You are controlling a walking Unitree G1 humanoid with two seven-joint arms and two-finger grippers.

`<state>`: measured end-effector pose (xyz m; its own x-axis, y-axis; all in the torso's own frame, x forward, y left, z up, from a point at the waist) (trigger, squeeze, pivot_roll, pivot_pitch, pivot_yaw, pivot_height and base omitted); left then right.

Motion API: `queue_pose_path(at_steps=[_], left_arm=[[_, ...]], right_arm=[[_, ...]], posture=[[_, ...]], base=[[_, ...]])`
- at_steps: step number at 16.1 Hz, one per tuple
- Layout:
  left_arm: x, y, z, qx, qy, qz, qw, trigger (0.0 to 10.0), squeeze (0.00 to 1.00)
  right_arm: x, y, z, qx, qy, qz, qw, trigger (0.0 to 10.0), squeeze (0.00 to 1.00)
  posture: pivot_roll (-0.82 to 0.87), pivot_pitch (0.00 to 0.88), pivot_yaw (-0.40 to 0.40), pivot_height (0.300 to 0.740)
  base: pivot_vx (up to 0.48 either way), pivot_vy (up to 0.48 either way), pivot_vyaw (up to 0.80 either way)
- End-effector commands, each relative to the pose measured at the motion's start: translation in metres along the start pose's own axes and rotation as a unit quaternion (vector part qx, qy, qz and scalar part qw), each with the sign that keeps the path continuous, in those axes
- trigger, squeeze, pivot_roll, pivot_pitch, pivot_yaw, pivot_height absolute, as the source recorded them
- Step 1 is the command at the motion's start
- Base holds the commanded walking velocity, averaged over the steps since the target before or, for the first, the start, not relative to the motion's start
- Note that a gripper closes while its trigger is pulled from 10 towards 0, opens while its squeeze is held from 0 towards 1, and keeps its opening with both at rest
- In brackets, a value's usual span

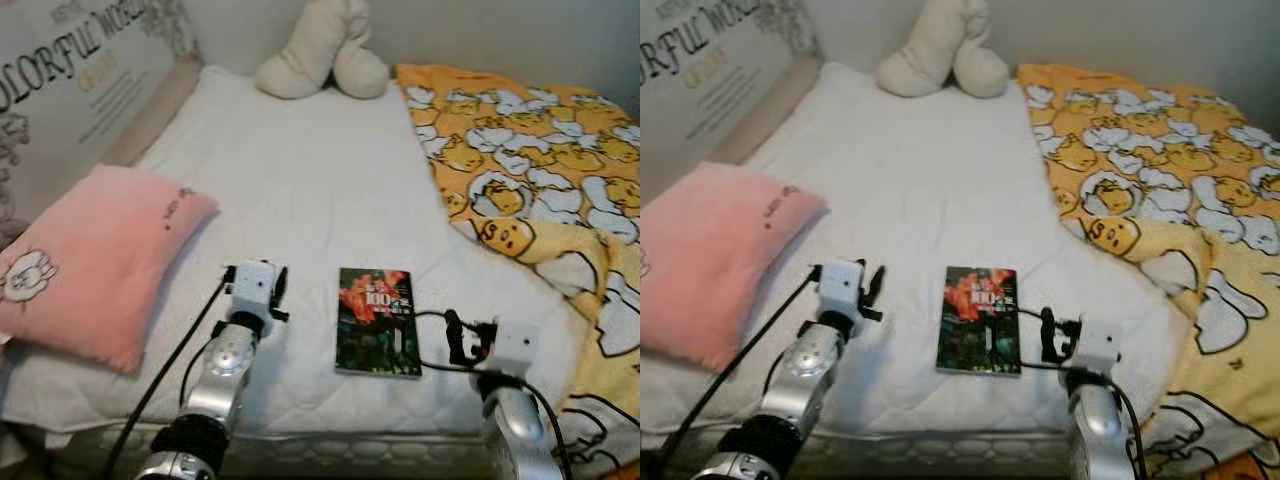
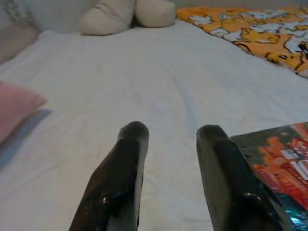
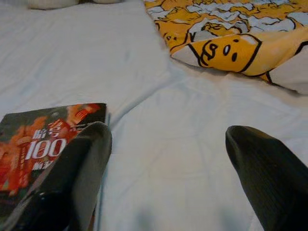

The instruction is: Clean up the room

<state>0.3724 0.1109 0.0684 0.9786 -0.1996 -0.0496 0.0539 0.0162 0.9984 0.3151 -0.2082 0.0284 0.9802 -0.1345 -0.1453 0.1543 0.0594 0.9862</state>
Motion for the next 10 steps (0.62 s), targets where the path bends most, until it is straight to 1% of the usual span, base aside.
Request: queue_pose_path(at_steps=[1,2,3,4,5,6,7,8,9,10], left_arm=[[0.004,0.012,0.007,-0.002,-0.013,0.018,1.000,10.0,1.00],[0.004,0.018,0.009,0.008,-0.023,0.030,0.999,10.0,1.00],[0.001,0.022,0.015,0.008,-0.046,0.041,0.998,10.0,1.00],[-0.005,0.028,0.023,0.004,-0.077,0.056,0.995,10.0,0.00],[-0.010,0.034,0.030,0.010,-0.097,0.065,0.993,10.0,0.00],[-0.014,0.041,0.030,0.022,-0.104,0.073,0.992,10.0,0.00],[-0.021,0.054,0.029,0.033,-0.114,0.090,0.989,10.0,0.00],[-0.026,0.061,0.028,0.044,-0.119,0.098,0.987,10.0,0.00],[-0.028,0.062,0.026,0.048,-0.116,0.098,0.987,10.0,0.00],[-0.032,0.062,0.020,0.046,-0.107,0.092,0.989,10.0,0.00]], right_arm=[[0.004,-0.005,0.007,0.012,-0.008,-0.021,1.000,10.0,1.00],[0.009,-0.003,0.009,0.019,-0.008,-0.023,1.000,10.0,1.00],[0.017,-0.001,0.001,0.025,0.012,-0.022,0.999,10.0,1.00],[0.023,0.000,-0.008,0.039,0.027,-0.025,0.999,10.0,0.46],[0.027,-0.001,-0.014,0.072,0.034,-0.035,0.996,10.0,0.00],[0.030,-0.005,-0.023,0.102,0.046,-0.049,0.993,10.0,0.00],[0.032,-0.009,-0.038,0.133,0.064,-0.067,0.987,10.0,0.00],[0.033,-0.012,-0.049,0.142,0.073,-0.078,0.984,10.0,0.00],[0.033,-0.013,-0.054,0.146,0.075,-0.082,0.983,10.0,0.00],[0.034,-0.013,-0.064,0.146,0.079,-0.085,0.983,10.0,0.00]], posture=[[0.11,0.000,0.001,0.715],[0.11,0.000,0.005,0.715],[0.11,0.015,0.018,0.715],[0.13,0.053,0.025,0.715],[0.14,0.076,0.029,0.715],[0.17,0.122,0.042,0.715],[0.19,0.157,0.054,0.715],[0.21,0.177,0.056,0.715],[0.23,0.192,0.061,0.715],[0.26,0.217,0.061,0.715]], base=[[0.000,0.000,0.00],[0.000,0.000,0.00],[0.000,0.000,0.00],[0.000,0.000,0.00],[0.000,0.000,0.00],[0.000,0.000,0.00],[0.000,0.000,0.00],[0.000,0.000,0.00],[0.000,0.000,0.00],[0.000,0.000,0.00]])
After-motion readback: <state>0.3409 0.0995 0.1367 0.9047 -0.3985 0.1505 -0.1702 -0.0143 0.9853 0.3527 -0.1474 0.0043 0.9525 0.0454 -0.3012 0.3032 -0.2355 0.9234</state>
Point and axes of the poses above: a point about 5 cm out from each wrist's last joint towards the gripper, its own x axis pointing out of the wrist towards the gripper, its own y axis along the axis of the wrist's last joint, z = x × y, the point moved 5 cm from there along x, pointing out of the wrist towards the gripper, and after that the axes turned 9 degrees about -x, right-handed, at the moved point
